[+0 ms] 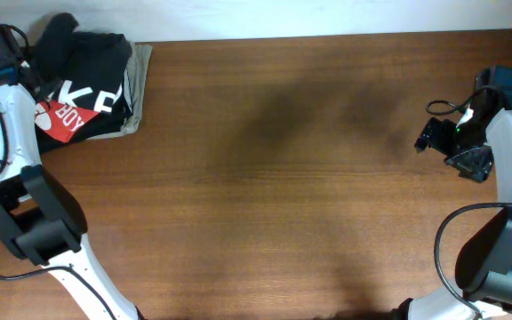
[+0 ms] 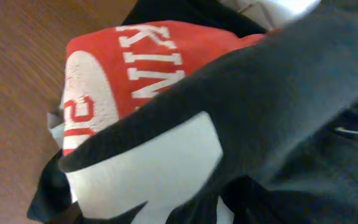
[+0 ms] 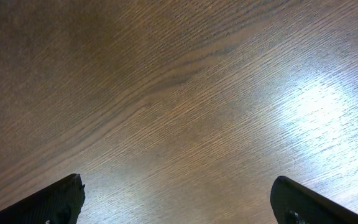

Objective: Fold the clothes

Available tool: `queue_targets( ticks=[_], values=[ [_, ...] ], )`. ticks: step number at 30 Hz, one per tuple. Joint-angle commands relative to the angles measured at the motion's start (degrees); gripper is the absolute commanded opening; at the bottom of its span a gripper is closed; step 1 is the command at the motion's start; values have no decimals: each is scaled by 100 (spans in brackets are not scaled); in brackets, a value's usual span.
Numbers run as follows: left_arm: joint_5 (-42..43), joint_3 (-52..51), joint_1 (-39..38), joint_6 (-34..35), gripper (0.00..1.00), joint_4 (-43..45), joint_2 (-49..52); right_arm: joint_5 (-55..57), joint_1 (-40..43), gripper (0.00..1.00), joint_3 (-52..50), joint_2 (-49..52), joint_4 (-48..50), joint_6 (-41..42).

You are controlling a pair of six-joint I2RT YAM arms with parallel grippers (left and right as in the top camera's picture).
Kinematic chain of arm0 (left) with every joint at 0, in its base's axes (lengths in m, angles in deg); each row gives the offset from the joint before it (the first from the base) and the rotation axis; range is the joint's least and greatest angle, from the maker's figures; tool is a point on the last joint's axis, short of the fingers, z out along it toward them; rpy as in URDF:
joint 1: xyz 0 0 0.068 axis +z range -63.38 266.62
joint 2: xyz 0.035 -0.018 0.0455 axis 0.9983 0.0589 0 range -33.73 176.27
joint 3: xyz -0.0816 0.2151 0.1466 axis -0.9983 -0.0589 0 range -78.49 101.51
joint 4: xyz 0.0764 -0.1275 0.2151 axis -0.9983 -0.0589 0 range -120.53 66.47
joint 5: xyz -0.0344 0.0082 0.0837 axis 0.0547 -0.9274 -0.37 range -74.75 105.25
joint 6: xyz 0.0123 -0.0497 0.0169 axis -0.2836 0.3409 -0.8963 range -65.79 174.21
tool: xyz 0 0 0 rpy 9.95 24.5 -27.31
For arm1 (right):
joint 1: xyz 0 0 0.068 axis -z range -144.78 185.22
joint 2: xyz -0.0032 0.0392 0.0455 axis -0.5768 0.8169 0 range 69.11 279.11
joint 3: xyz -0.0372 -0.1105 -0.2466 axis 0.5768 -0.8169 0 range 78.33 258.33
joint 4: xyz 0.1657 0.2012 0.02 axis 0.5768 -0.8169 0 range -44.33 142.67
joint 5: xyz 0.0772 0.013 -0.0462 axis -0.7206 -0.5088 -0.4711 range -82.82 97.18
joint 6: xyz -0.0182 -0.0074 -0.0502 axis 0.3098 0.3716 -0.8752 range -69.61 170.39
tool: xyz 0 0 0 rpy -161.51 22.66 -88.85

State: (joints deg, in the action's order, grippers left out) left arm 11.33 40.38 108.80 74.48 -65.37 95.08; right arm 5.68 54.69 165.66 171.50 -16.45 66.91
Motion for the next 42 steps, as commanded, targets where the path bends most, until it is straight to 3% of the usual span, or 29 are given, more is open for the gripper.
queue_targets(
  ticks=[1,4,5,6,8,9,12,17,22,29,31,34,39,42],
  values=[
    [-101,369,369,-15,59,-240,81,70,7,99,98,-33,-4,31],
    [-105,363,485,-17,58,-439,92,70,7,99,98,-33,-4,31],
    [-109,363,503,-26,45,-503,107,70,7,99,98,-33,-4,31],
    [-111,363,505,-61,39,-542,120,70,7,99,98,-33,-4,28],
    [-240,363,511,-59,7,-699,190,72,7,98,98,-33,-4,28],
    [-514,358,511,-55,1,-868,249,70,7,99,98,-33,-4,31],
    [-1469,365,527,-57,1,-1080,201,70,7,99,98,-33,-4,31],
    [-1488,461,393,-55,0,-1121,-509,70,7,99,98,-33,-4,31],
    [9,483,-39,-382,0,-170,-1106,70,7,99,98,-33,-4,31],
    [7,455,-317,-389,1,573,125,70,7,99,98,-33,-4,31],
    [-389,455,-284,-562,8,734,610,70,7,99,98,-33,-4,31],
    [-1600,455,-168,-911,8,734,1029,70,7,99,98,-33,-4,31],
    [-1834,470,90,-1119,8,511,1091,70,7,99,98,-33,-4,28],
    [-2090,610,94,-1108,9,509,599,70,7,99,98,-33,-4,31]
  ],
)
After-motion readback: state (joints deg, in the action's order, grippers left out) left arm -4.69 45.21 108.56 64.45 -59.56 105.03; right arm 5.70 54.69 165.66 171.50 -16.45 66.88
